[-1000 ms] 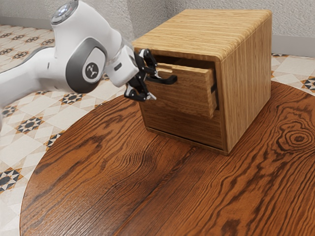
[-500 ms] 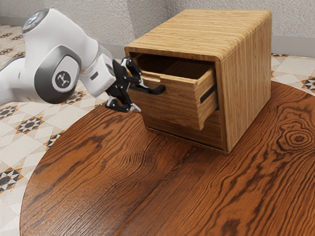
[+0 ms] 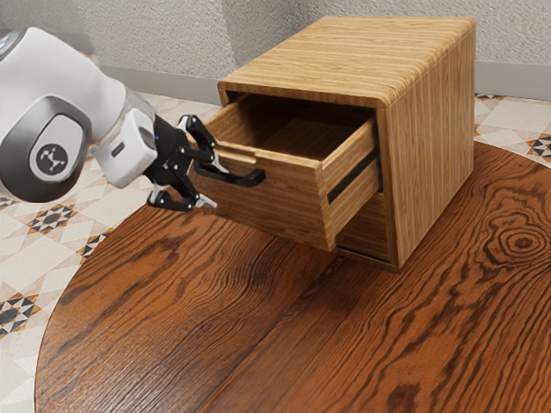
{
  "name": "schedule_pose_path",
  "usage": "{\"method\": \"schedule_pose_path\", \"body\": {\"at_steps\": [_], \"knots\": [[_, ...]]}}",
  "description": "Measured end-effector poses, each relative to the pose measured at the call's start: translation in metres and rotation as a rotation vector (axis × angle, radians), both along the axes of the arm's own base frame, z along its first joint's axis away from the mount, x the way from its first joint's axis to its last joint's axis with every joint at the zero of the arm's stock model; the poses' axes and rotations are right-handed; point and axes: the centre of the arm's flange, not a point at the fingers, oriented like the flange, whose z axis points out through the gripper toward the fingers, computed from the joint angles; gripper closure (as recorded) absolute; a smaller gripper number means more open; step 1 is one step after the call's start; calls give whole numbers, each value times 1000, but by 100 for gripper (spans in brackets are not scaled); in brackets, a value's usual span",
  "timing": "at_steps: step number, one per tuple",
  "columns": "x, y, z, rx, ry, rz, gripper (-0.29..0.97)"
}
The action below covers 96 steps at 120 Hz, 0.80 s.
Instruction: Pull the drawer handle with one arm to open the drawer
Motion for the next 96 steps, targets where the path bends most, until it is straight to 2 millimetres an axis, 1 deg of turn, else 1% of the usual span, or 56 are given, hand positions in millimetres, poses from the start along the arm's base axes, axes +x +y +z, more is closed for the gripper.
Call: {"method": "schedule_pose_path", "body": {"at_steps": [10, 26, 48, 60, 96], "knots": [[-8, -5, 2, 5, -3, -12, 40], [-17, -7, -3, 10, 7, -14, 37], [-32, -5, 0, 3, 5, -12, 43], [-45, -8, 0, 18, 7, -6, 42], [-84, -9, 1, -3, -5, -14, 42]]}}
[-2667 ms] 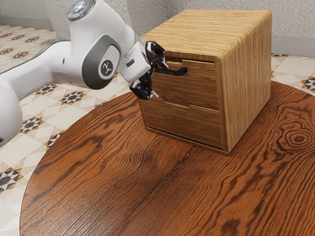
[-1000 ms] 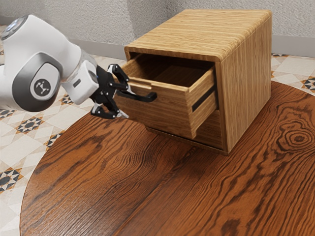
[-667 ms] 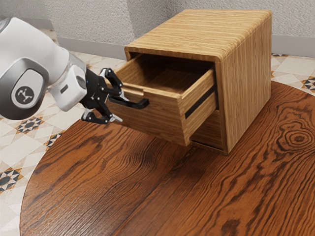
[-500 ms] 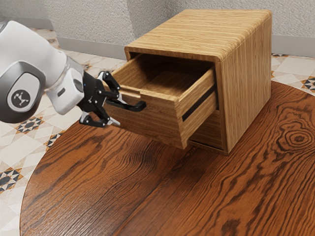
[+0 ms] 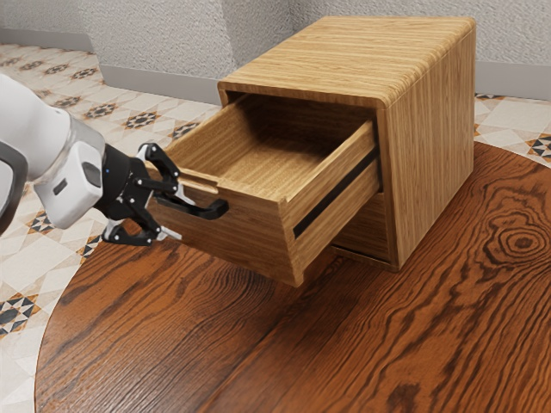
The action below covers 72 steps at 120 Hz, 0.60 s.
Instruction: Pull the drawer handle with one arm to open the drawer
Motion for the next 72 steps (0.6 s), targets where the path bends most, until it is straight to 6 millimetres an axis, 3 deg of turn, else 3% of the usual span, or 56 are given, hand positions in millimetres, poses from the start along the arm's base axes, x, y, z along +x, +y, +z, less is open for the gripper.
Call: {"method": "schedule_pose_path", "body": {"at_steps": [27, 38, 42, 47, 50, 55, 59, 65, 72], "knots": [[-26, 2, 5, 1, -5, -6, 41], [-28, 3, 7, 6, -3, -4, 27], [-29, 3, 18, 10, -22, -5, 23], [-33, -6, 51, 26, -80, -15, 19], [-38, -13, 75, 37, -118, -24, 16], [-57, -38, 134, 60, -208, -55, 13], [-71, -54, 162, 45, -224, -64, 11], [-87, -90, 170, 11, -149, -59, 9], [-97, -137, 159, 16, -22, -41, 7]]}}
